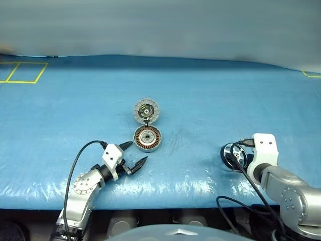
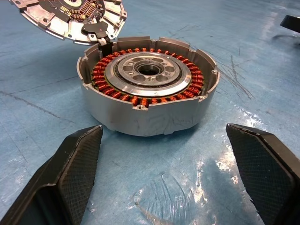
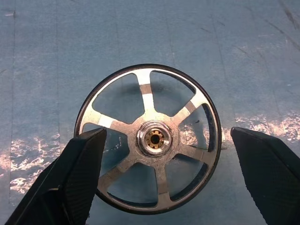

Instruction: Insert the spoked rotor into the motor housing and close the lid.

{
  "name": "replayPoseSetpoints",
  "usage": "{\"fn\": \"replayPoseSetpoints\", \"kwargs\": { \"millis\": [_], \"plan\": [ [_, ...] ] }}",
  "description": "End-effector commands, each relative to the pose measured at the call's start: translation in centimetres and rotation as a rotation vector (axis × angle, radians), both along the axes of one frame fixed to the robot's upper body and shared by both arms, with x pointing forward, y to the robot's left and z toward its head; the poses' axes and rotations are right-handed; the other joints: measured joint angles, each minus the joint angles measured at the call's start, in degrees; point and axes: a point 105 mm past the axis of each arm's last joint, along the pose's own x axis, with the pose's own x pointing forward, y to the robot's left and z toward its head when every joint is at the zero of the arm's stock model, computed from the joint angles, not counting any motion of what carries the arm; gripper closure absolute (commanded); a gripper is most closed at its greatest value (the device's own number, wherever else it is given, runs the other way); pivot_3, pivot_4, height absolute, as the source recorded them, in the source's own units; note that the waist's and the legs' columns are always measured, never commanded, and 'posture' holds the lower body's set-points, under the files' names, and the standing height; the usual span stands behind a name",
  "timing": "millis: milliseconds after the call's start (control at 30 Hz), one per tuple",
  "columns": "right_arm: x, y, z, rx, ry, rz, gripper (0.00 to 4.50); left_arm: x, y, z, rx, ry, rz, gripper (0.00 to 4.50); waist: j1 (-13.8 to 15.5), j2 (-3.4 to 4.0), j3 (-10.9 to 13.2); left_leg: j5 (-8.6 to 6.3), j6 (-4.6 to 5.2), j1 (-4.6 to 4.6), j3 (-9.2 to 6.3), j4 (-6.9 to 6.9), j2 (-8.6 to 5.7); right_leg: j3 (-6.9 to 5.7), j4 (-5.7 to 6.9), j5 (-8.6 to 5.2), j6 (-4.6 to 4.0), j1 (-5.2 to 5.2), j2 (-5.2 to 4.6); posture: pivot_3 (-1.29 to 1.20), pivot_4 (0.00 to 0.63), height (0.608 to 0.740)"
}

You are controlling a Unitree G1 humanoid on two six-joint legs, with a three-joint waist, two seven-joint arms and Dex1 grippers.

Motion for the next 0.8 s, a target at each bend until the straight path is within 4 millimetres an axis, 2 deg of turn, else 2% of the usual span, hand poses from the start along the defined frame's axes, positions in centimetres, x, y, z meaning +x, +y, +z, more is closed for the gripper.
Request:
{"fn": "replayPoseSetpoints", "kwargs": {
  "millis": [33,233,400,667,800],
  "plan": [
    [0.0,0.4,-0.2,0.008,0.02,0.036,0.02,0.2,0.0,0.7,-0.016,-0.038,0.005,0.0,0.0,0.0,0.0,0.0,0.0,0.0,0.0,0.0,0.0,0.0,0.0,0.0,0.0,0.0,0.0,0.0,0.15,0.74],
    [0.2,0.0,-0.4,0.019,0.031,0.023,0.02,0.2,0.2,0.7,-0.014,-0.041,0.013,0.0,0.01,0.0,0.0,0.0,0.0,0.0,0.0,0.0,0.0,0.0,0.0,0.0,0.0,0.0,0.0,0.0,0.15,0.74],
    [0.3,0.0,-0.2,-0.03,0.031,0.044,1.12,0.2,0.2,0.7,-0.013,-0.04,0.014,0.0,0.0,-0.01,0.0,0.0,0.0,0.01,0.0,0.0,0.0,0.0,0.0,0.0,0.0,0.0,0.0,0.0,0.15,0.74],
    [0.6,0.0,0.5,-0.089,0.007,0.072,1.12,0.2,0.2,0.6,-0.016,-0.04,0.007,0.0,0.02,-0.01,0.0,0.0,0.0,0.0,0.0,0.0,0.0,-0.01,-0.01,0.0,0.0,0.0,-0.01,0.0,0.15,0.74],
    [0.9,0.5,0.7,0.006,-0.027,0.037,1.12,0.3,0.2,0.6,-0.016,-0.04,0.005,0.0,-0.01,-0.01,0.0,0.0,0.0,0.01,0.0,0.0,0.0,-0.01,0.0,0.0,0.0,-0.01,0.0,0.0,0.15,0.74]
  ]
}}
